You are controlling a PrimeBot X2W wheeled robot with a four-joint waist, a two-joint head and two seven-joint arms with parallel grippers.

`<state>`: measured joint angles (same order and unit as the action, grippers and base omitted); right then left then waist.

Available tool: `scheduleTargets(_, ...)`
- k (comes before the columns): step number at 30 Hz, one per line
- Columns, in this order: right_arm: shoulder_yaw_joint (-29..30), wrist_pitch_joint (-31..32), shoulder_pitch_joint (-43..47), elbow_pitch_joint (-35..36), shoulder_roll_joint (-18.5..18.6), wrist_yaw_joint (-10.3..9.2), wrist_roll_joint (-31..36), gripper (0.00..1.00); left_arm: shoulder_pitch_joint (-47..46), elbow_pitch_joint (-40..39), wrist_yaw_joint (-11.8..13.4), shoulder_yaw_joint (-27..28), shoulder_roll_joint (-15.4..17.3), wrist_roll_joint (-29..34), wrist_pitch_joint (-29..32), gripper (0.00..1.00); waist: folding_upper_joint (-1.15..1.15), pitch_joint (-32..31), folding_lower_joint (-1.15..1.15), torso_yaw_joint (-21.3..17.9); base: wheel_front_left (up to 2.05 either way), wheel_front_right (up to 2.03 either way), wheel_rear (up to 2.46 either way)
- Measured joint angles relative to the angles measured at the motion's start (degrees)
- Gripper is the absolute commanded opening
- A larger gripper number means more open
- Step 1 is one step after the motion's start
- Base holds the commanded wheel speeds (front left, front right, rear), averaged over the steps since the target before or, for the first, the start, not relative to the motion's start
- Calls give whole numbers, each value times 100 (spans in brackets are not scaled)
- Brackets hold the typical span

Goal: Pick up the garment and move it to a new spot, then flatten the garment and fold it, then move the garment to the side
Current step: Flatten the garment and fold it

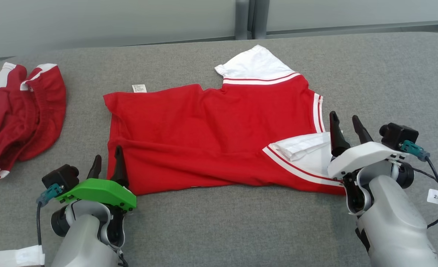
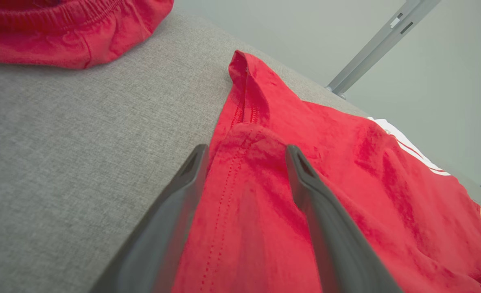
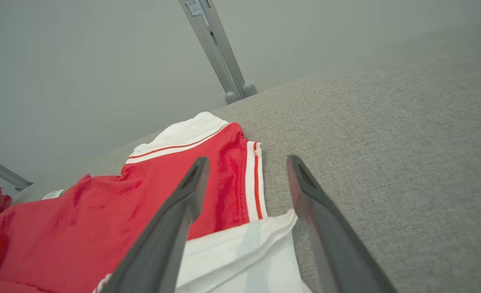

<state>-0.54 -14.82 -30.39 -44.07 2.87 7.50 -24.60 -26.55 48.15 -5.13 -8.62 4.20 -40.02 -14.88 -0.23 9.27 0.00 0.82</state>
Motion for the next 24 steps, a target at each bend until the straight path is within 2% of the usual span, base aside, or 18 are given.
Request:
scheduleTargets(6,174,-23,127,593,24,0,55,100,216,-254,-34,149,41,71,-14,100,0,-89,0,2,0,0,0)
scheduleTargets(15,288,-24,880,1404,46,0,390,100,840,-489,-33,241,64,104,19,100,0,-338,0,-14,0,0,0)
scheduleTargets(24,277,-23,1600,1974,38,0,528,100,1293,-474,136,189,63,21,372,100,0,-522,0,-104,0,0,0)
